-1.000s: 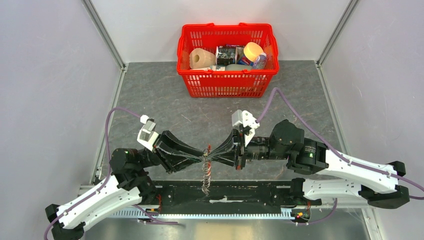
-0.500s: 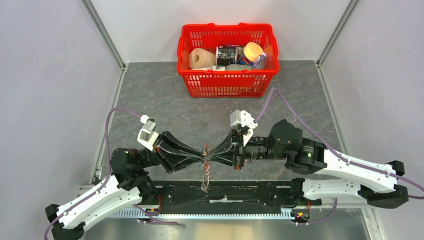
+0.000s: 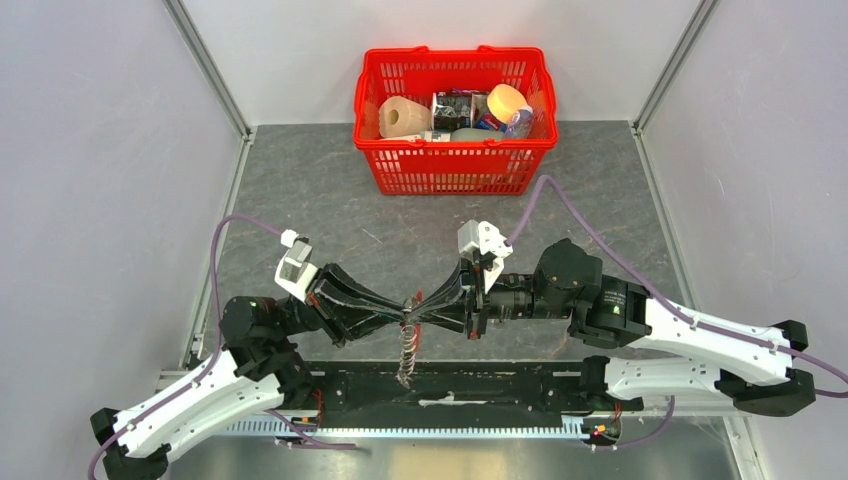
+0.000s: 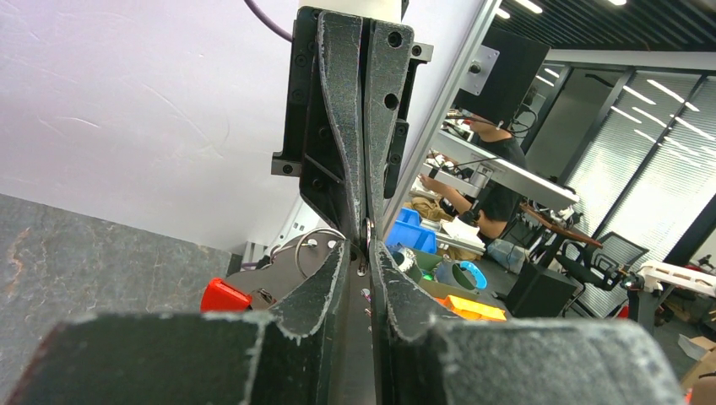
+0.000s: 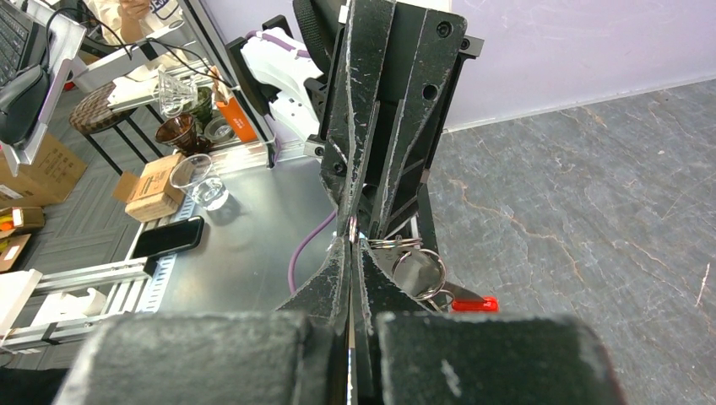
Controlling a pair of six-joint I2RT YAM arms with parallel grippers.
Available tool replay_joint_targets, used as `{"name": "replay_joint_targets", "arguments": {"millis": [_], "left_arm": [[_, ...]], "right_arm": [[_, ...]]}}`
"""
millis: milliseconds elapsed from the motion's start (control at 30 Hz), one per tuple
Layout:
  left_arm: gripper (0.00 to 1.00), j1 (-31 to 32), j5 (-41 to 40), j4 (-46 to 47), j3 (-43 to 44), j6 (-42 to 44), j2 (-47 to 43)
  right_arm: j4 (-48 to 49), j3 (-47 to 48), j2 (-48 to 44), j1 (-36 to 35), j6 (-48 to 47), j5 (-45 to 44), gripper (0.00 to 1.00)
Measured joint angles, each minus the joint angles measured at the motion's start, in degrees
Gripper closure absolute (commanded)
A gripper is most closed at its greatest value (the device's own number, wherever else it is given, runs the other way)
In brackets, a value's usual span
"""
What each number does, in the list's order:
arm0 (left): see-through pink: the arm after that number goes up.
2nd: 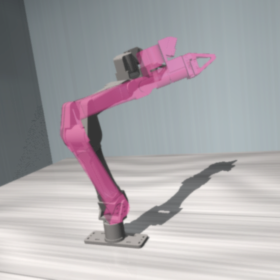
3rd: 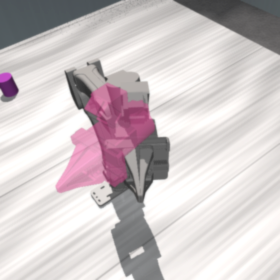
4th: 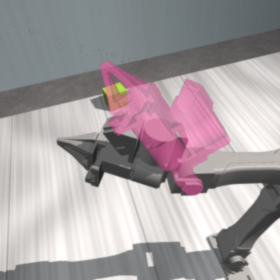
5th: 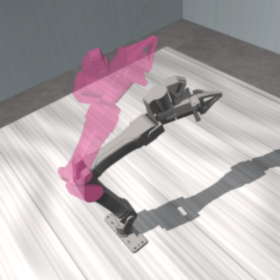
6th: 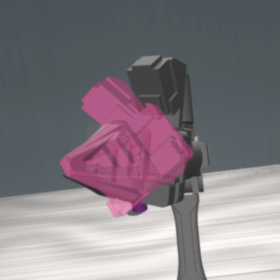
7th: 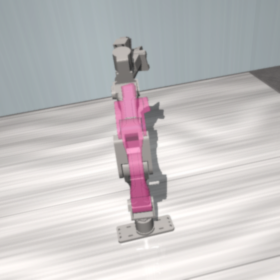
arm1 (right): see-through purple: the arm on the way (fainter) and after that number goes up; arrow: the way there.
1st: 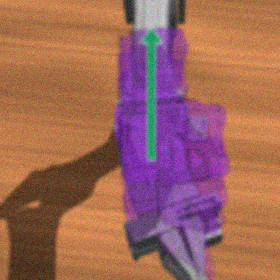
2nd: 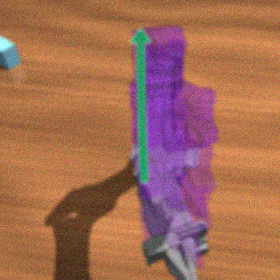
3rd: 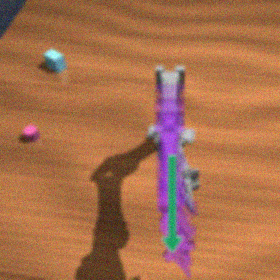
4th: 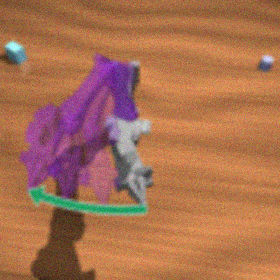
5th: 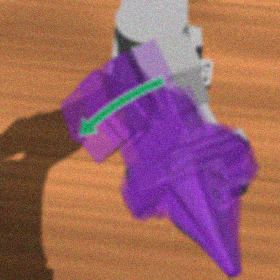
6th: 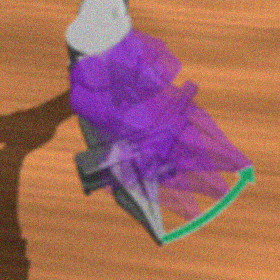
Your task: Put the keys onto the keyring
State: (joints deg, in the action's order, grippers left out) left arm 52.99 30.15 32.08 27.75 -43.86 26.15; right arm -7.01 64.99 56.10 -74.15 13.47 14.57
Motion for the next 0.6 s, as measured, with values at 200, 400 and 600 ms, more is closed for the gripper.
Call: {"name": "replay_joint_targets", "arguments": {"millis": [200, 400, 600], "left_arm": [[0.84, 0.00, 0.00, 0.02, 0.00, 0.00, 0.00], [0.98, 0.00, 0.02, 0.28, 0.00, 0.02, 0.11], [0.98, 0.00, 0.07, 0.24, 0.28, 0.02, 0.52]], "right_arm": [[0.04, 0.00, 0.00, 0.00, 0.00, -0.04, 1.00], [0.09, 0.00, -0.17, 0.00, 0.02, -0.09, 1.00], [0.02, 0.00, -0.35, 0.00, 0.20, -0.28, 0.88]]}}
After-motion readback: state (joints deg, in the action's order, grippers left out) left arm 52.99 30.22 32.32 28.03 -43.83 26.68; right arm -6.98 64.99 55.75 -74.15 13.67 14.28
